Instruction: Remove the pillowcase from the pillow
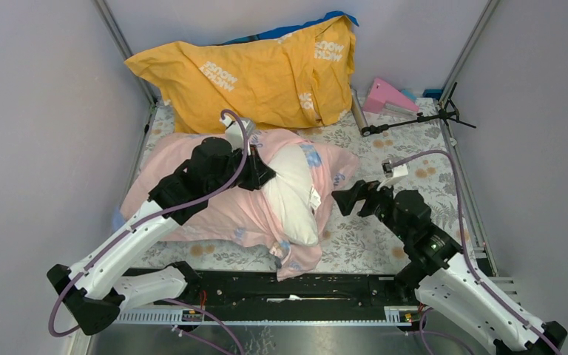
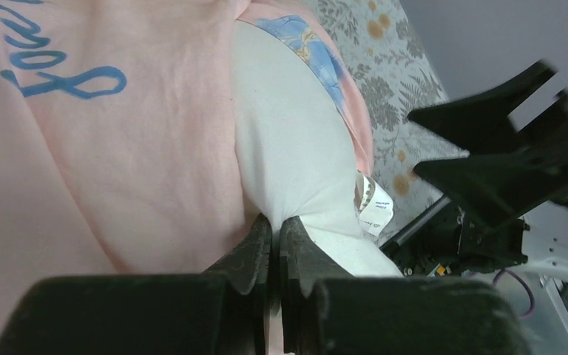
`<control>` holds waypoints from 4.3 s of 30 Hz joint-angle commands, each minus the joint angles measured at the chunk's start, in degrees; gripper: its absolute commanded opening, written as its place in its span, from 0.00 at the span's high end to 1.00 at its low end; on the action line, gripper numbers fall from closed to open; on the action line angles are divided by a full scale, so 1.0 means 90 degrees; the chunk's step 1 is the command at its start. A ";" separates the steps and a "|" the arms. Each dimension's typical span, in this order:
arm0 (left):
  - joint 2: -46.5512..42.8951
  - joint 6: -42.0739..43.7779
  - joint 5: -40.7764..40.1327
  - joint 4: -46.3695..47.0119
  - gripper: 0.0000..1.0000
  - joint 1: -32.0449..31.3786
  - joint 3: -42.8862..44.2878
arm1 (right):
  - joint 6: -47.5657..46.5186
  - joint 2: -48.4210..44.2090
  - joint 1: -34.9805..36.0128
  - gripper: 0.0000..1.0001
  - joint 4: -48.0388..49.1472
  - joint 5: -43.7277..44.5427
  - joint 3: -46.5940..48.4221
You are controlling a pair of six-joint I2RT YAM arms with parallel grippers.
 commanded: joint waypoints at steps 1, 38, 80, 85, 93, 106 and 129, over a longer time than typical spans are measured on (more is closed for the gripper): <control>-0.0271 0.0105 0.0689 0.1003 1.00 0.0026 0.0012 | -0.0712 0.0106 -0.0030 0.02 -0.0049 0.0790 0.0699; -0.1937 -0.0057 0.0239 0.0125 1.00 0.0031 0.0480 | 0.0689 0.3917 -0.2176 0.01 0.0462 -0.0204 0.1172; 0.1162 0.0648 -0.2306 -0.0501 0.13 -0.2335 0.1444 | 0.0880 0.1671 -0.2176 0.00 -0.0994 -0.2486 0.0726; 0.1399 0.0591 -0.2973 -0.0917 0.13 -0.2338 0.1676 | 0.0865 0.1942 -0.2162 0.00 -0.0812 -0.3002 0.0492; 0.2523 0.0619 -0.1725 -0.0791 0.22 -0.2174 0.1744 | 0.1468 0.2411 -0.1971 0.06 0.0065 -0.3938 -0.0013; 0.1279 -0.0407 -0.2235 -0.0077 0.77 -0.0284 -0.0404 | 0.0762 0.2350 -0.1964 1.00 -0.1135 -0.1106 0.0709; -0.0215 -0.1059 -0.0139 0.0628 0.15 0.0934 -0.1603 | 0.0758 0.0680 -0.2009 1.00 -0.1365 0.1105 0.0519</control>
